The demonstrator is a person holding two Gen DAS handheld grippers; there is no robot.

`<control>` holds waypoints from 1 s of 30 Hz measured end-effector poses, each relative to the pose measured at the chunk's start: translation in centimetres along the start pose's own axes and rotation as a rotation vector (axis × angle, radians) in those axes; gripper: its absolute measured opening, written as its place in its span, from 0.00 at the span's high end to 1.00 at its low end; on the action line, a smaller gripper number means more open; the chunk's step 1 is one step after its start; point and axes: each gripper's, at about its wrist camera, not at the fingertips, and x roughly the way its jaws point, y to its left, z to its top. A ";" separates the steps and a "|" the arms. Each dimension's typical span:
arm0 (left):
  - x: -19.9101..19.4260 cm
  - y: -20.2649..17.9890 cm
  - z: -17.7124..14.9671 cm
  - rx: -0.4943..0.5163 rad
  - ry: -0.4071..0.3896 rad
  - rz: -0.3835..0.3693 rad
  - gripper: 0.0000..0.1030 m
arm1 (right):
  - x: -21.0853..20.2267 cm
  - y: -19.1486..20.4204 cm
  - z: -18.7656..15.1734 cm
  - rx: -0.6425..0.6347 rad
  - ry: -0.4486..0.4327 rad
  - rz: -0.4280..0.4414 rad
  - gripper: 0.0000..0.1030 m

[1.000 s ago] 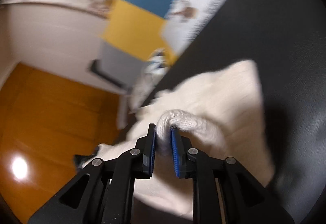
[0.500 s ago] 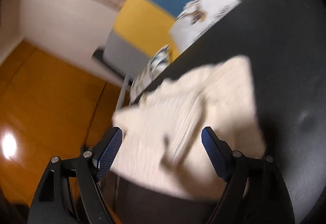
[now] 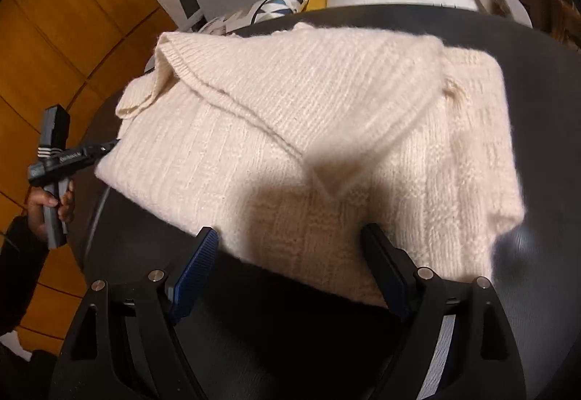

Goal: Fold clothes

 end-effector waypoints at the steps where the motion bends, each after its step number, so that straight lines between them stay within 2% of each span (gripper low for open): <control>1: -0.6 0.4 -1.0 -0.023 0.004 -0.018 0.77 | -0.3 0.3 -0.8 -0.002 0.004 0.010 0.19; 7: -4.6 2.6 -6.8 -0.161 0.017 -0.128 0.76 | -2.9 1.9 -6.0 0.003 -0.007 0.068 0.18; 10: -6.7 3.5 -7.9 -0.252 -0.033 -0.251 0.76 | -4.9 0.8 -6.6 0.140 -0.053 0.158 0.18; 12: -7.3 3.8 -7.5 -0.302 -0.059 -0.325 0.72 | -6.3 0.5 -6.7 0.190 -0.102 0.218 0.18; 16: -6.8 3.3 -5.7 -0.338 -0.076 -0.382 0.66 | -8.6 0.2 -6.6 0.221 -0.202 0.301 0.17; 19: -5.5 2.5 -4.5 -0.368 -0.057 -0.438 0.62 | -8.1 -0.6 -6.0 0.263 -0.210 0.300 0.17; 21: -5.1 2.5 -3.9 -0.357 -0.045 -0.432 0.61 | -7.3 -0.9 -5.8 0.289 -0.211 0.309 0.17; 25: -3.8 1.8 -3.3 -0.336 -0.014 -0.400 0.61 | -6.5 0.3 -5.9 0.301 -0.192 0.307 0.17; 27: -3.9 1.5 -3.5 -0.319 -0.010 -0.385 0.68 | -5.9 0.6 -6.0 0.291 -0.177 0.289 0.17; 28: -4.0 1.4 -3.4 -0.320 -0.020 -0.407 0.73 | -5.5 0.8 -6.0 0.285 -0.169 0.277 0.17; 30: -4.5 1.4 -2.8 -0.344 -0.040 -0.470 0.74 | -4.8 1.0 -6.2 0.273 -0.151 0.249 0.17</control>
